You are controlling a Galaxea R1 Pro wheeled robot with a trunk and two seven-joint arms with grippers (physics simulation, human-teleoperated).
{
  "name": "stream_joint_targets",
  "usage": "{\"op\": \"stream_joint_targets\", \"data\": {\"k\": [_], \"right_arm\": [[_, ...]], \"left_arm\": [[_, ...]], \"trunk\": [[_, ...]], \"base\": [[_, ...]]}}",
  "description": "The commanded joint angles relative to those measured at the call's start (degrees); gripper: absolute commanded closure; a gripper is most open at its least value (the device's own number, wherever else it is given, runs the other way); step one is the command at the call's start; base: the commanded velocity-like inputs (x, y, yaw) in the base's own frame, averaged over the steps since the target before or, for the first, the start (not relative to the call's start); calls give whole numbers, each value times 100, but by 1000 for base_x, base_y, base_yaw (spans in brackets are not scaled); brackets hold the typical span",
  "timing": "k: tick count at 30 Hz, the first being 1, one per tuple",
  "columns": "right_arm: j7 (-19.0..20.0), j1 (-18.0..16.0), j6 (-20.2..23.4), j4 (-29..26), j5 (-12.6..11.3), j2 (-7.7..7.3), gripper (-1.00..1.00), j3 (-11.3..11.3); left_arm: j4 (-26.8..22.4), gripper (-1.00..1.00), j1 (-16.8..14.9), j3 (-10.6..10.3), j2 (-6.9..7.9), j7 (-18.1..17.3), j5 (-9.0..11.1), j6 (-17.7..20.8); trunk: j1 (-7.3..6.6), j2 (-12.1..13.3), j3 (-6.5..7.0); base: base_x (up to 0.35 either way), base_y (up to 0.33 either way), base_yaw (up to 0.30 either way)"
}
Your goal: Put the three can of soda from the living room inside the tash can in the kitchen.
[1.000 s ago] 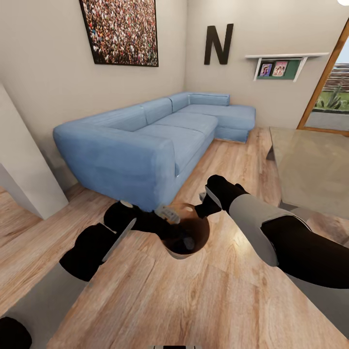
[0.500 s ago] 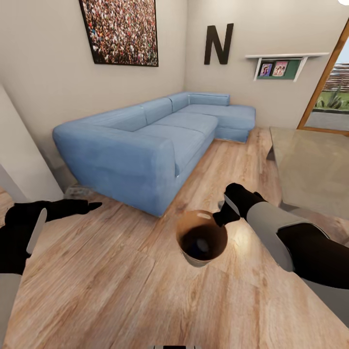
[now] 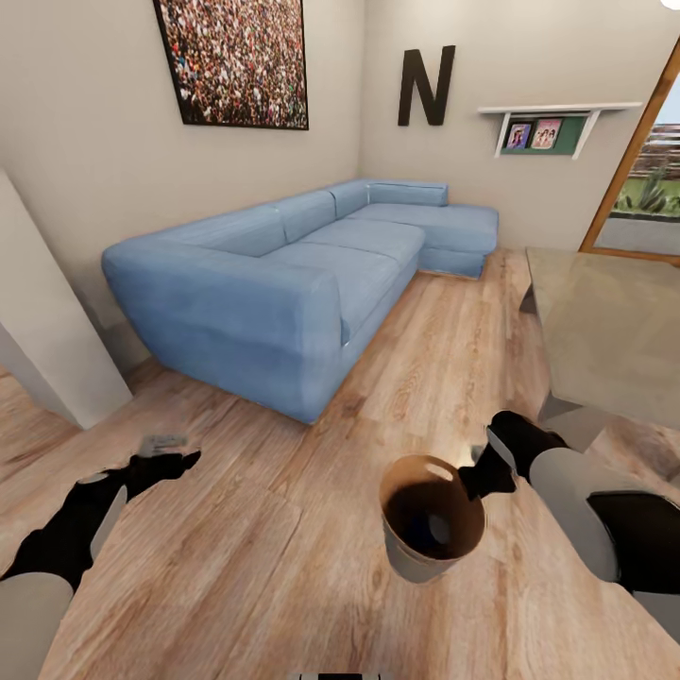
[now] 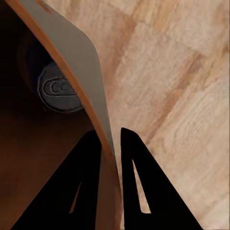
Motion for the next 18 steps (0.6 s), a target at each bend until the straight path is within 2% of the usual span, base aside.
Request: {"op": "stream_joint_targets", "data": {"k": [1, 6, 9, 18], "right_arm": [[39, 28, 15, -19, -152, -51, 100, -200], [48, 94, 15, -8, -152, -193, 100, -326], [54, 262, 15, -9, -149, -273, 100, -358], [42, 411, 15, -15, -145, -360, 100, -372]], "left_arm": [[31, -100, 94, 0, -9, 2, 11, -149], [69, -100, 269, 0, -22, 8, 53, -354], [84, -100, 483, 1, -73, 6, 22, -644], [285, -100, 632, 0, -167, 2, -8, -950]], "trunk": [[-1, -1, 2], [-1, -1, 2], [-1, -1, 2], [-1, -1, 2]], "base": [[0, 0, 0], [0, 0, 0], [0, -82, 0], [0, -251, 0]]}}
